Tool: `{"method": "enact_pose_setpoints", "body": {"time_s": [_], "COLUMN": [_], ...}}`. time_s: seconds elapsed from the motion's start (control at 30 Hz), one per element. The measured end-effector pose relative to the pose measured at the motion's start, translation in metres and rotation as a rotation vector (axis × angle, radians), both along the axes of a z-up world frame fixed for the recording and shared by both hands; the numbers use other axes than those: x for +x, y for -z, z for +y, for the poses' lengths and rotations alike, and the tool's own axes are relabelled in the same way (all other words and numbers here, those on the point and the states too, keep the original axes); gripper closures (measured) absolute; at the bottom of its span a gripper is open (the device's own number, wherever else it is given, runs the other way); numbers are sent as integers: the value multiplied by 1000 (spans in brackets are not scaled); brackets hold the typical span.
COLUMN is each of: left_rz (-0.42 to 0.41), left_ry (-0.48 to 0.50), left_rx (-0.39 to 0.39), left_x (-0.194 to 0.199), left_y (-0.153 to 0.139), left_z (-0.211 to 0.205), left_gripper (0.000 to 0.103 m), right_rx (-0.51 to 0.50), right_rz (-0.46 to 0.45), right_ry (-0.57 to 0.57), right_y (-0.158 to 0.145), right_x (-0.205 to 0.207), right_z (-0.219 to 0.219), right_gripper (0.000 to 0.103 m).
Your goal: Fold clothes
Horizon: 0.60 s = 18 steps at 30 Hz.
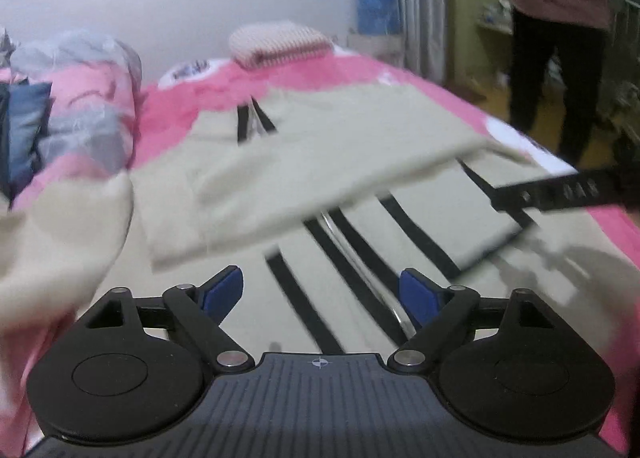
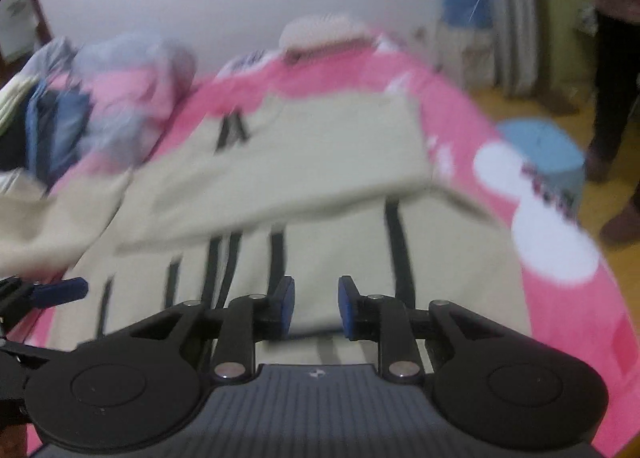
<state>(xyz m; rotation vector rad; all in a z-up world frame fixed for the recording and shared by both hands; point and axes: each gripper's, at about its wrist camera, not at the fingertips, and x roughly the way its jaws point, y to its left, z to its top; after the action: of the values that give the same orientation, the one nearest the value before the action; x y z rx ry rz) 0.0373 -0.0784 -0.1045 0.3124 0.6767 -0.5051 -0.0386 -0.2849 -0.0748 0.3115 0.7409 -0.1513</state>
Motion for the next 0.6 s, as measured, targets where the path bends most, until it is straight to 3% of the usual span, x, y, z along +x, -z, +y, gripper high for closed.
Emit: {"method": "enact_pose_setpoints", "body": {"time_s": [0.1, 0.27, 0.3, 0.37, 0.6], "left_rz": [-5, -64, -24, 15, 19], "left_ry": [32, 33, 23, 4, 10], "left_rx": [-2, -68, -75, -122, -150], "left_x": [29, 43, 47, 51, 50], "left_y": [34, 74, 78, 78, 78], "left_z": [-12, -11, -9, -3, 2], "left_gripper": [4, 0, 0, 0, 0], "right_rx": [-74, -78, -86, -86, -40], "right_rz": [-11, -26, -28, -18, 15], "right_ry": [65, 73, 72, 78, 93], "right_y": [21, 36, 39, 45, 50], "right_x": [20, 19, 21, 23, 19], "right_z": [-5, -14, -13, -12, -14], "right_gripper": [71, 71, 66, 63, 58]}}
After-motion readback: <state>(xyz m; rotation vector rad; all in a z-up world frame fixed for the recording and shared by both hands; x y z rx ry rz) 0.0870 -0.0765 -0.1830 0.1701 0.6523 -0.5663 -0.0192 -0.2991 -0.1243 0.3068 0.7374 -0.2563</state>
